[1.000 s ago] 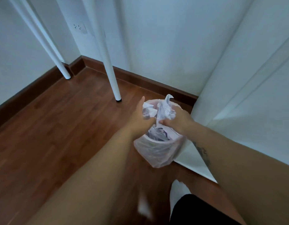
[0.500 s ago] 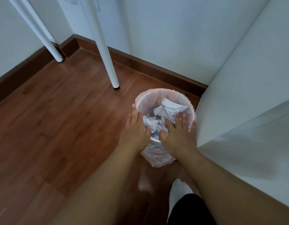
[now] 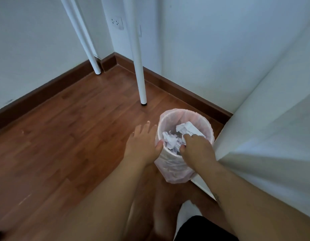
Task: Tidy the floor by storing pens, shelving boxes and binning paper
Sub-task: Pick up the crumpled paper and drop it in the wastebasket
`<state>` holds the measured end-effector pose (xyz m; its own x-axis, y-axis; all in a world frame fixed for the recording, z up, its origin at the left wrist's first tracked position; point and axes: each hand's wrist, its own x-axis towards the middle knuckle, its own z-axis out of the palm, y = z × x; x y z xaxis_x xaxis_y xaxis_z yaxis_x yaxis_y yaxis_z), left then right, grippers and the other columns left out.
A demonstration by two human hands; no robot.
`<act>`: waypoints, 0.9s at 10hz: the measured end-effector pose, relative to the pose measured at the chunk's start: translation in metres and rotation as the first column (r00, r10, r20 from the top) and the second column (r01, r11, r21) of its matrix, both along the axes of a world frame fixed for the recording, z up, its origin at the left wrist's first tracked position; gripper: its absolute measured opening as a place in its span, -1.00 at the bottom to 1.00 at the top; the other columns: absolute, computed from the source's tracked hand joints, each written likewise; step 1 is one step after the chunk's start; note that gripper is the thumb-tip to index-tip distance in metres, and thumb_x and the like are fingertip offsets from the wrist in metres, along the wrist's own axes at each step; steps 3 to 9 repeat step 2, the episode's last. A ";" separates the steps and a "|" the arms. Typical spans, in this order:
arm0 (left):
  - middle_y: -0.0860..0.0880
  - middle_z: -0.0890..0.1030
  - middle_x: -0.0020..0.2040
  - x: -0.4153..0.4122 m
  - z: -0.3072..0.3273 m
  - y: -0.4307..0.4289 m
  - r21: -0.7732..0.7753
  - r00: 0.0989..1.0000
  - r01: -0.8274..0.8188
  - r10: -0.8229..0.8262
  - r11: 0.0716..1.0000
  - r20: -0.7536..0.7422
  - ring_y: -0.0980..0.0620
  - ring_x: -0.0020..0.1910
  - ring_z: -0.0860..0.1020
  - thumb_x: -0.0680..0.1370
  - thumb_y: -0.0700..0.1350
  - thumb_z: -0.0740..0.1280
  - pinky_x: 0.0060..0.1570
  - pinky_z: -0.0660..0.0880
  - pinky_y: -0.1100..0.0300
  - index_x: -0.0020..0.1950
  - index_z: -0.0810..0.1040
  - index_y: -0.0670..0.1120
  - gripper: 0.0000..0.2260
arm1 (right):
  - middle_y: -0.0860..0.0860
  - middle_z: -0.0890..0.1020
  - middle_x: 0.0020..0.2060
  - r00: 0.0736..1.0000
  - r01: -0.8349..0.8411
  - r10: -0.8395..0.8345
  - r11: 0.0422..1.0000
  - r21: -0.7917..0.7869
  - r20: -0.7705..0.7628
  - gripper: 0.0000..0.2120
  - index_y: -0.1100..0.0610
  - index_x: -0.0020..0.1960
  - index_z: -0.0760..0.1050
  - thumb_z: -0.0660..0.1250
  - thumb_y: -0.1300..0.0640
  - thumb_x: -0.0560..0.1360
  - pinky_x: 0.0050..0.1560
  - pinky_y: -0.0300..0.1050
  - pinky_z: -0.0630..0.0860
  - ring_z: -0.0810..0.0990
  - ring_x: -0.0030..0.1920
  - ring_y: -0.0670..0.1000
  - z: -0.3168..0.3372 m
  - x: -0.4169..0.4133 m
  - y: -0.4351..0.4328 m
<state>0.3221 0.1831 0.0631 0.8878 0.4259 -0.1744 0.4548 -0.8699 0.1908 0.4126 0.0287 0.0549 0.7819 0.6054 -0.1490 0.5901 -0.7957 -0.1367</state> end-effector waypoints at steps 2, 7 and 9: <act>-0.01 0.20 0.57 -0.060 0.084 -0.027 0.124 0.994 -0.097 0.090 0.987 0.062 -0.07 0.51 0.19 0.60 0.19 0.10 0.41 0.29 -0.04 0.56 0.13 0.02 -0.43 | -0.02 0.54 0.26 0.972 -0.191 0.186 0.981 0.026 0.143 -0.64 0.01 0.38 0.41 0.17 -0.02 0.61 0.30 -0.06 0.45 0.49 0.26 0.01 0.085 -0.030 -0.018; -0.01 0.20 0.57 -0.060 0.084 -0.027 0.124 0.994 -0.097 0.090 0.987 0.062 -0.07 0.51 0.19 0.60 0.19 0.10 0.41 0.29 -0.04 0.56 0.13 0.02 -0.43 | -0.02 0.54 0.26 0.972 -0.191 0.186 0.981 0.026 0.143 -0.64 0.01 0.38 0.41 0.17 -0.02 0.61 0.30 -0.06 0.45 0.49 0.26 0.01 0.085 -0.030 -0.018; -0.01 0.20 0.57 -0.060 0.084 -0.027 0.124 0.994 -0.097 0.090 0.987 0.062 -0.07 0.51 0.19 0.60 0.19 0.10 0.41 0.29 -0.04 0.56 0.13 0.02 -0.43 | -0.02 0.54 0.26 0.972 -0.191 0.186 0.981 0.026 0.143 -0.64 0.01 0.38 0.41 0.17 -0.02 0.61 0.30 -0.06 0.45 0.49 0.26 0.01 0.085 -0.030 -0.018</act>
